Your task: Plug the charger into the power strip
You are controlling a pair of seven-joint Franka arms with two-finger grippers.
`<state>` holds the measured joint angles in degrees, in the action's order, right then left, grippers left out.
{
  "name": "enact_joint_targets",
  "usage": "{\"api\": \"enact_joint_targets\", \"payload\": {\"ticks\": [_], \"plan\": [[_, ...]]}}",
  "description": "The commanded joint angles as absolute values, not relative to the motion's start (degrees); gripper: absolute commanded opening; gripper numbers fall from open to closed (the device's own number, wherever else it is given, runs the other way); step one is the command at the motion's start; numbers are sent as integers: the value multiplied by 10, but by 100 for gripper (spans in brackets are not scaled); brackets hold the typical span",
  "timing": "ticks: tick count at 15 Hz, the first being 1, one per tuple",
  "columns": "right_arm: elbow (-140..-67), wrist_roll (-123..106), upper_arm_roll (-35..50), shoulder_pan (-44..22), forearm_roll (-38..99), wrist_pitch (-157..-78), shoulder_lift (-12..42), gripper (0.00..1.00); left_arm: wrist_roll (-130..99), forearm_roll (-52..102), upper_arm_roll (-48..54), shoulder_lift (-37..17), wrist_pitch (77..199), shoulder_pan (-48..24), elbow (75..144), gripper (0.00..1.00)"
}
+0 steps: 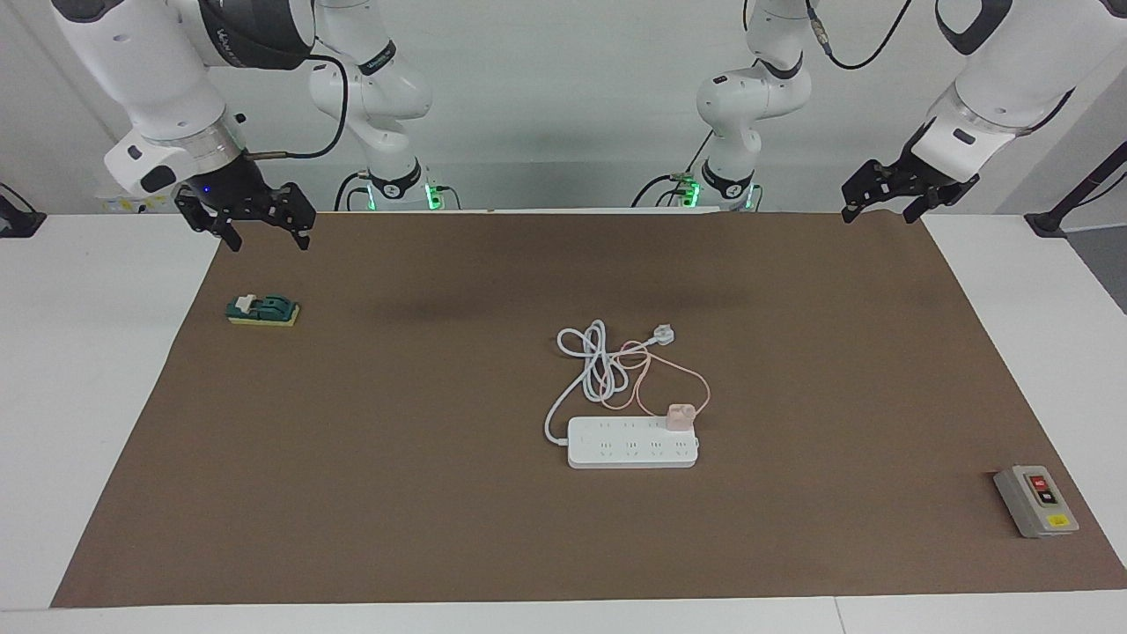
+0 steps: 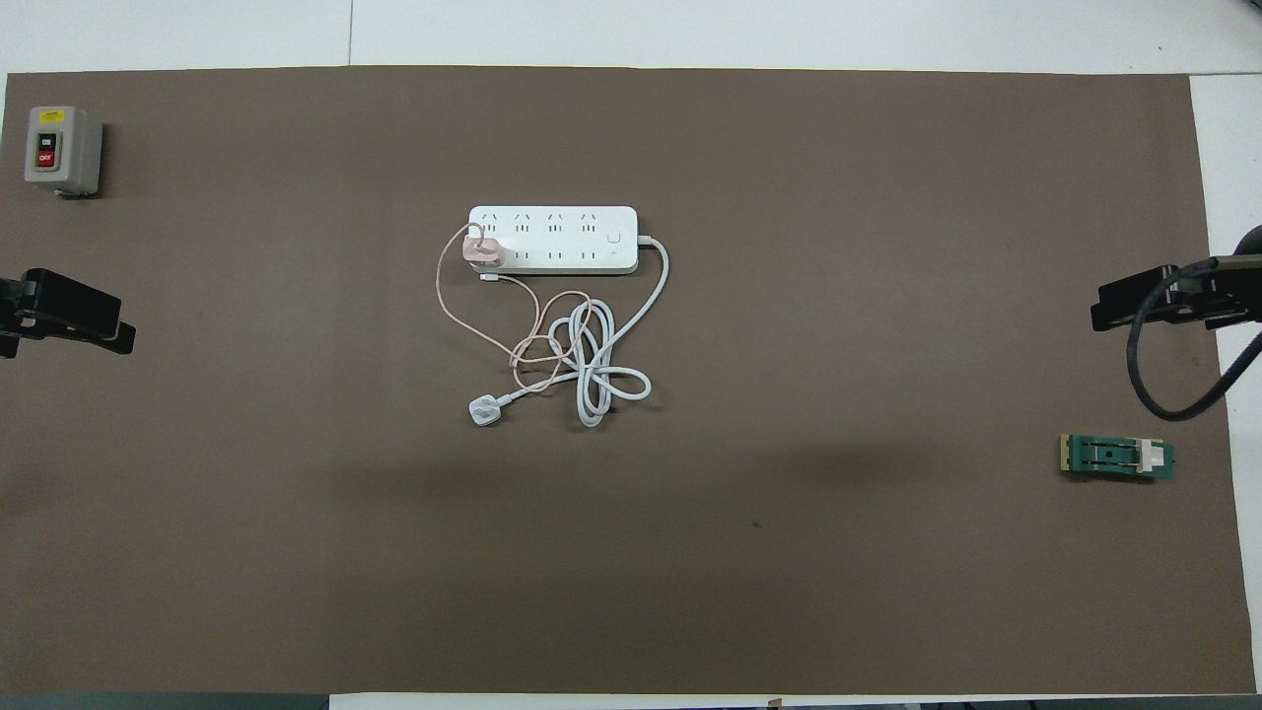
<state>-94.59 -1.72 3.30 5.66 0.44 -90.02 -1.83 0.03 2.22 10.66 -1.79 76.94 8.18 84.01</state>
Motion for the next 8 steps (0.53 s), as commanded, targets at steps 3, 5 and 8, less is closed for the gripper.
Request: {"api": "enact_joint_targets", "payload": {"ticks": [3,5,8], "plan": [[-945,-13,37,62,4,-889,-24,100,-3,19,24,-12,777,4,843,100],[-945,-13,37,62,4,-889,-24,100,-4,19,27,-28,772,5,839,100],[-945,-13,37,62,4,-889,-24,100,-4,19,33,-34,784,11,839,100]]}}
